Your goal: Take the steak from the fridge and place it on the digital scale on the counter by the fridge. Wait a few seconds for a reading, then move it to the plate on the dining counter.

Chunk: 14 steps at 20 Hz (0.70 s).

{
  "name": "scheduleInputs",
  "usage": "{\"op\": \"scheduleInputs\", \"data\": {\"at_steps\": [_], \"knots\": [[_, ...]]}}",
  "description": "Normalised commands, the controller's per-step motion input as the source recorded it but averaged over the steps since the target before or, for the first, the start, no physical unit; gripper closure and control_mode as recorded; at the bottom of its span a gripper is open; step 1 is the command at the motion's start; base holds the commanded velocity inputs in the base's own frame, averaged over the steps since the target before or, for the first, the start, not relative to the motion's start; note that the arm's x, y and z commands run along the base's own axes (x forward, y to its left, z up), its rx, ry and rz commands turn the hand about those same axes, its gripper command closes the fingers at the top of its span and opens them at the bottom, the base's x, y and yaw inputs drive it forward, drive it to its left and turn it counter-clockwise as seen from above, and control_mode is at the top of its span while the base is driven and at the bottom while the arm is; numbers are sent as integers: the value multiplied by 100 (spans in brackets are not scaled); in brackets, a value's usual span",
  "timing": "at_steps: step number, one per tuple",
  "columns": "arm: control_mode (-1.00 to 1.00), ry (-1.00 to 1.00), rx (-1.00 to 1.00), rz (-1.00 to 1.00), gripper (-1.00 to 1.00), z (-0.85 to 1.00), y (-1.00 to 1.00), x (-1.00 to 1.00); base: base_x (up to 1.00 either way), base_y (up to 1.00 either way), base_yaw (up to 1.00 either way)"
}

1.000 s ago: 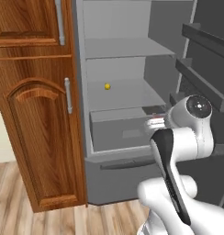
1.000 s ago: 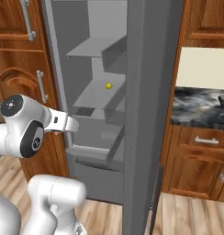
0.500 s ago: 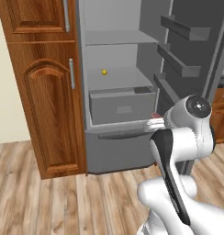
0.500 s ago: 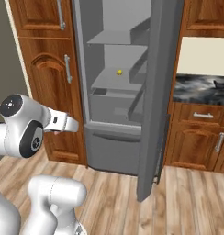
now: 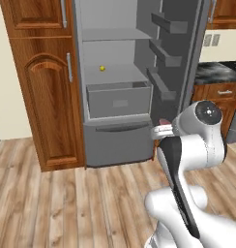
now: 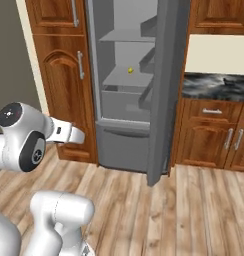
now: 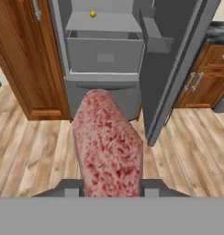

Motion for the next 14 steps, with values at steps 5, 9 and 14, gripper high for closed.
{"op": "scheduleInputs", "data": {"at_steps": [5, 9, 14], "knots": [[100, 0, 0, 0, 100, 0, 0, 0, -7, -86, -3], [100, 0, 0, 0, 100, 0, 0, 0, 0, -100, -1], [100, 0, 0, 0, 100, 0, 0, 0, 0, -100, 0]]}}
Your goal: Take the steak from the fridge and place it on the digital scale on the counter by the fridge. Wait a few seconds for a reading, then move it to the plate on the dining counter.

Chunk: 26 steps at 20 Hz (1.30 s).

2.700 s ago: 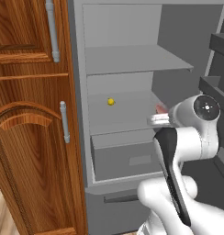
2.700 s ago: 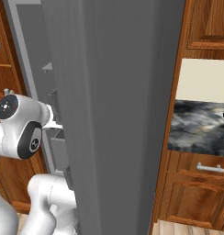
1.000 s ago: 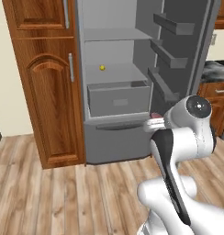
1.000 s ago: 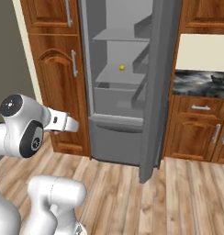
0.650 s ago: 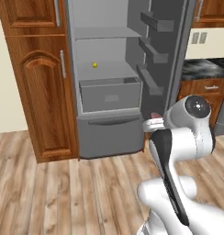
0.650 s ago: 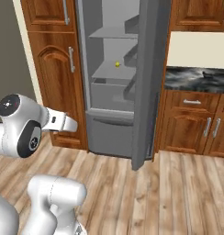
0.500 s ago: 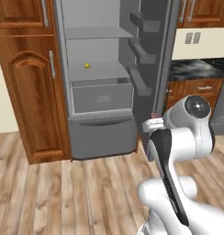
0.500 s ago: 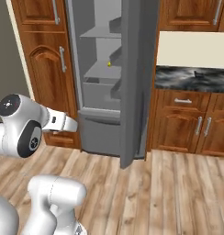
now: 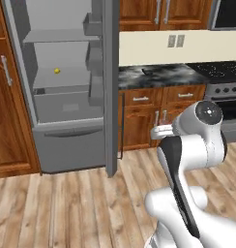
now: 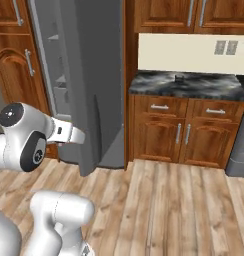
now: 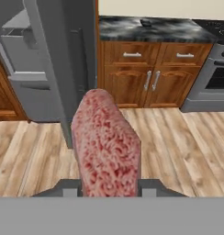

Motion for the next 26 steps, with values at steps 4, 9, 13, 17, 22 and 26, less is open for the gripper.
{"op": "scheduleInputs", "data": {"at_steps": [4, 9, 13, 17, 22, 26], "knots": [[100, 0, 0, 0, 100, 0, 0, 0, 1, -100, 0], [100, 0, 0, 0, 100, 0, 0, 0, 33, -99, 0], [100, 0, 0, 0, 100, 0, 0, 0, 76, -79, 0], [100, 0, 0, 0, 100, 0, 0, 0, 97, -46, 0], [100, 0, 0, 0, 100, 0, 0, 0, 99, -13, 2], [100, 0, 0, 0, 100, 0, 0, 0, 100, -13, 4]]}}
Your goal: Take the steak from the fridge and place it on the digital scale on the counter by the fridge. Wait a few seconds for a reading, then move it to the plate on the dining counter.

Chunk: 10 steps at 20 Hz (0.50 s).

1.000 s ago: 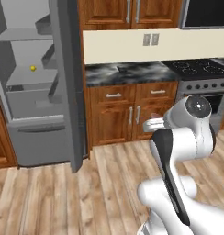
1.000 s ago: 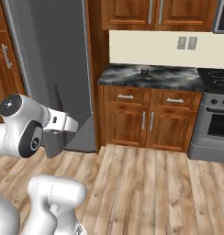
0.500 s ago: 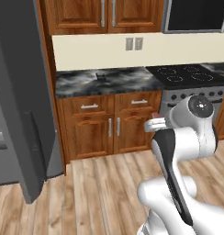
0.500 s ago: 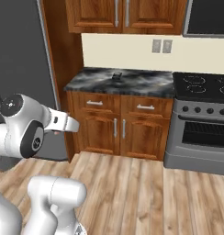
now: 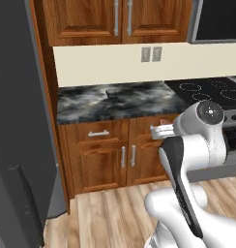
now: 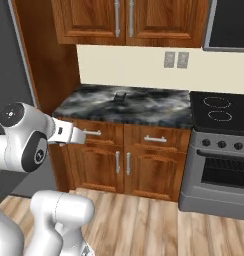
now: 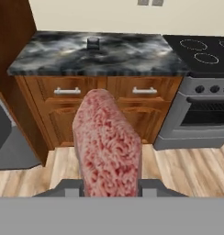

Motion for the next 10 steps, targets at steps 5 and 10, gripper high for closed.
{"op": "scheduleInputs", "data": {"at_steps": [5, 10], "knots": [[100, 0, 0, 0, 100, 0, 0, 0, 100, -23, 6], [100, 0, 0, 0, 100, 0, 0, 0, 93, -23, 9]]}}
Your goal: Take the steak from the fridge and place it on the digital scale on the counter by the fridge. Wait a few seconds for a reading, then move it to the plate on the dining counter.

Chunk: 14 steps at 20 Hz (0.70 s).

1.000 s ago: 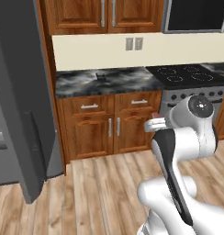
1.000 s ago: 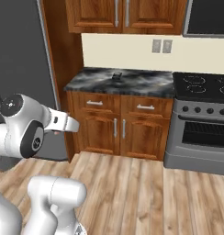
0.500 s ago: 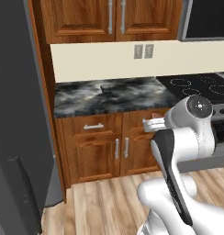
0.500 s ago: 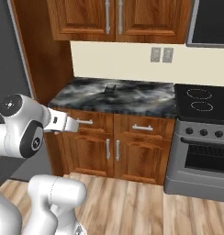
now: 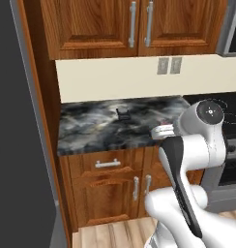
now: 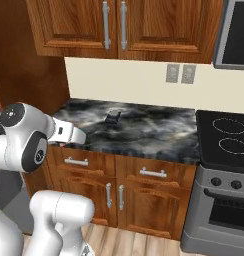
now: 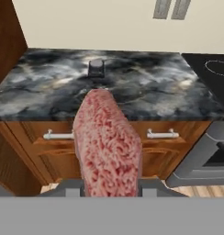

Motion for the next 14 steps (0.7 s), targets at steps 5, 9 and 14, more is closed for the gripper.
{"op": "scheduleInputs", "data": {"at_steps": [5, 9, 14], "knots": [[100, 0, 0, 0, 100, 0, 0, 0, 74, -23, 10], [100, 0, 0, 0, 100, 0, 0, 0, 34, -27, 10], [100, 0, 0, 0, 100, 0, 0, 0, 35, -21, 8]]}}
